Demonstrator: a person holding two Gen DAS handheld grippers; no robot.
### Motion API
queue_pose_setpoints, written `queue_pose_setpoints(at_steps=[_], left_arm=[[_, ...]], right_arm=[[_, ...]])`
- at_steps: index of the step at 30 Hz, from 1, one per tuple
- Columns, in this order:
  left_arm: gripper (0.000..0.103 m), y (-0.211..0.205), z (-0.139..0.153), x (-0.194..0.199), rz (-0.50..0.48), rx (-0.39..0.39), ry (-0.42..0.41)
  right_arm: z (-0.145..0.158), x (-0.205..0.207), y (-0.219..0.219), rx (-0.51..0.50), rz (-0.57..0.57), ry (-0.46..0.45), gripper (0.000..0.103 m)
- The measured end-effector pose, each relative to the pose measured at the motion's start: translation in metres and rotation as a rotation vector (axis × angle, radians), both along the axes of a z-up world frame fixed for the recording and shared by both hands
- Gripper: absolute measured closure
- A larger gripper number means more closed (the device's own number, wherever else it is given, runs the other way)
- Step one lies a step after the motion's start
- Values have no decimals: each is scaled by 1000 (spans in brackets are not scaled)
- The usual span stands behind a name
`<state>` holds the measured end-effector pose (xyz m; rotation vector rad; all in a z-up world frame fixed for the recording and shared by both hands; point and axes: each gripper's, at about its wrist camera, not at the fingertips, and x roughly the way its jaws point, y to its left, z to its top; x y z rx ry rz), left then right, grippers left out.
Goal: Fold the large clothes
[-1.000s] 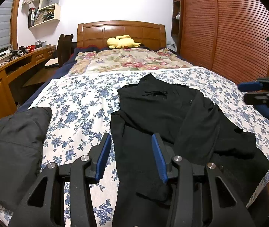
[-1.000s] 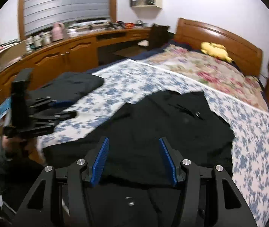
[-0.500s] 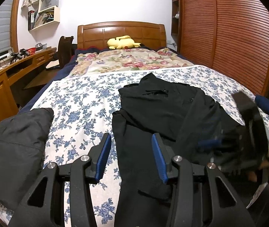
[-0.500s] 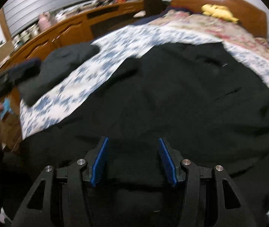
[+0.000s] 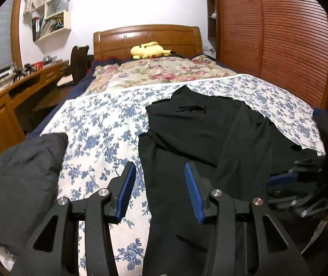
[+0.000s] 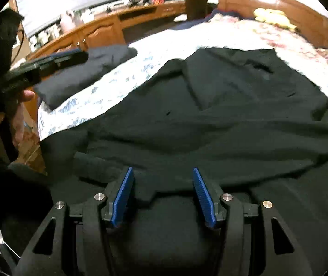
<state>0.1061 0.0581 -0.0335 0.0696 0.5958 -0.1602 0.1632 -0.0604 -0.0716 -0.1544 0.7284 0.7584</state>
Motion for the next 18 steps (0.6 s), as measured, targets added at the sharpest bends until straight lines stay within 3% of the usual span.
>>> queue_pose_setpoints(at_steps=[2, 6, 11, 18], left_arm=[[58, -3, 2, 0, -31, 3, 0], [58, -12, -4, -6, -52, 131, -13], [58, -10, -23, -13, -94, 128, 65], [58, -1, -61, -25, -65, 123, 168]], right_arm=[[5, -7, -18, 7, -39, -20, 47], [12, -23, -55, -12, -105, -68, 47], [8, -43, -92, -55, -200, -106, 47], [1, -71, -123, -115, -296, -87, 47]])
